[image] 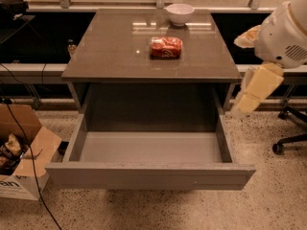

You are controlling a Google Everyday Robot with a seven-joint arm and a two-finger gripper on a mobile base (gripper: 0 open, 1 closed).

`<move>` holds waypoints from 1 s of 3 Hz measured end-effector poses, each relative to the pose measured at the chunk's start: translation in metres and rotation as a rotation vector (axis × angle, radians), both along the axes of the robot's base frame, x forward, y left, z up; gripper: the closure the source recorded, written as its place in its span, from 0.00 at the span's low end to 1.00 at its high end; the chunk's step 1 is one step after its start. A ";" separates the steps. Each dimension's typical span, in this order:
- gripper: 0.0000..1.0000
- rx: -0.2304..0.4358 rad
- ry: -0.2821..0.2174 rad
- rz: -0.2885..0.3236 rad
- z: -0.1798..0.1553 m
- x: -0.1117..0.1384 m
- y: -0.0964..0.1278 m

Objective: Place coke can into top drawer

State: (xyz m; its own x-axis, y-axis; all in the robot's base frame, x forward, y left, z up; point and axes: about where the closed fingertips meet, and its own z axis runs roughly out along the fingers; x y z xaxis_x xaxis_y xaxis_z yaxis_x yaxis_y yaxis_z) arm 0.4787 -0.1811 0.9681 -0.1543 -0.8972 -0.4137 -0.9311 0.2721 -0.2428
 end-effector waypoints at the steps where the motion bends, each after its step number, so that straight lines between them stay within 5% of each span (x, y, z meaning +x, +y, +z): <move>1: 0.00 0.149 -0.016 0.028 -0.009 0.039 0.029; 3: 0.00 0.240 -0.064 0.015 -0.014 0.098 0.042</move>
Offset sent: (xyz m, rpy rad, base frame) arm 0.0979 0.0482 -0.0128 0.2963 -0.0692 -0.0004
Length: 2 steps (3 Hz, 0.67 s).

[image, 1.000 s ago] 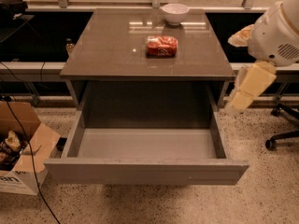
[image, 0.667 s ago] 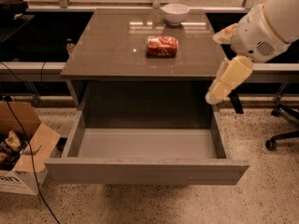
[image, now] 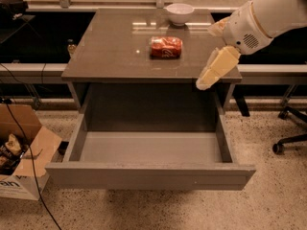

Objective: Place coke can into top drawer

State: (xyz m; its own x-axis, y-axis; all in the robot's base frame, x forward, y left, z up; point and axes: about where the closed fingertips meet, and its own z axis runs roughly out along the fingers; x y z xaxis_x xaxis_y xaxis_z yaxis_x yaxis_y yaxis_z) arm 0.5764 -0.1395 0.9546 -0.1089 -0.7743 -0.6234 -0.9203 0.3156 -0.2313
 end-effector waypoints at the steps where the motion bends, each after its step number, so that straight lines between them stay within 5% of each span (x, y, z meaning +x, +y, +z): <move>1: 0.00 0.000 -0.012 0.018 -0.003 0.039 0.006; 2: 0.00 0.000 -0.012 0.018 -0.003 0.039 0.006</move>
Offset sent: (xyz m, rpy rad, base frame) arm 0.0313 0.0042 -0.0046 -0.0036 -0.0048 0.0145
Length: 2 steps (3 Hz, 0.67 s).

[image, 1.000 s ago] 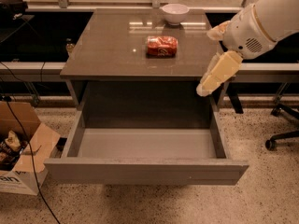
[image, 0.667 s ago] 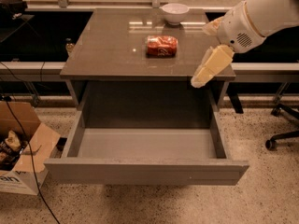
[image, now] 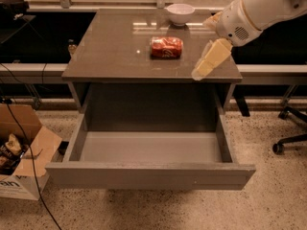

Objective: Place coke can into top drawer

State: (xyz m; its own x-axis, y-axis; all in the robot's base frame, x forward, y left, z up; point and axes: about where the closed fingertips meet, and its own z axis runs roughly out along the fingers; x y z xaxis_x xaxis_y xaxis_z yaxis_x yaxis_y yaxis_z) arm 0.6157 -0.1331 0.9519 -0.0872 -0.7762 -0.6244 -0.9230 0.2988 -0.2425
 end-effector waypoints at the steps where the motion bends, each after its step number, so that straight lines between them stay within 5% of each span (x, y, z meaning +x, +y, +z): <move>1: 0.00 0.040 -0.030 0.005 -0.003 0.015 0.021; 2: 0.00 0.088 -0.061 0.017 -0.008 0.045 0.049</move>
Offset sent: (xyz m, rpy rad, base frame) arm 0.0880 0.0821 -0.0116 0.1552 -0.1100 0.0298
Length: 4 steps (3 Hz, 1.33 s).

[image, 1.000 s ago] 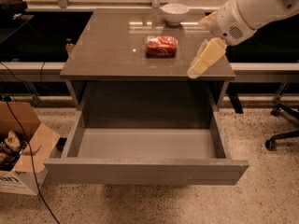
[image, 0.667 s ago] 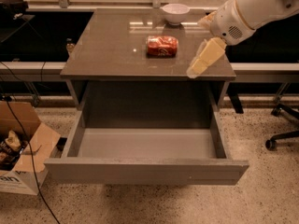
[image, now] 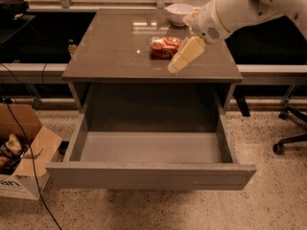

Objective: Place coke can into top drawer

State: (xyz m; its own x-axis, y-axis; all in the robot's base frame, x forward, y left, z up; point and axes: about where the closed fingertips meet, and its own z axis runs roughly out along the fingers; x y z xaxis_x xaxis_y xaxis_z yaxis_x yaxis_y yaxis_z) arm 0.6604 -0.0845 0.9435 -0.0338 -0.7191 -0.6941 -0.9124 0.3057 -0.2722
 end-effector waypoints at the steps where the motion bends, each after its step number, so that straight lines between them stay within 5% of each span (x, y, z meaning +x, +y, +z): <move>1: 0.00 0.034 -0.006 0.003 -0.010 0.032 0.020; 2: 0.00 0.067 0.000 -0.007 -0.022 0.062 0.031; 4: 0.00 0.106 0.060 -0.076 -0.060 0.123 0.019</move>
Offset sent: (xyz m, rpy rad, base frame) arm 0.0997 0.0385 -0.0312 0.1079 -0.0019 -0.0273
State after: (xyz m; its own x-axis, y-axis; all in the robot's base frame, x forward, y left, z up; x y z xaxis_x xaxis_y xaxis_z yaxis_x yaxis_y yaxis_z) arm 0.7833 -0.0654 0.8833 -0.1293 -0.6353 -0.7614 -0.8993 0.3985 -0.1798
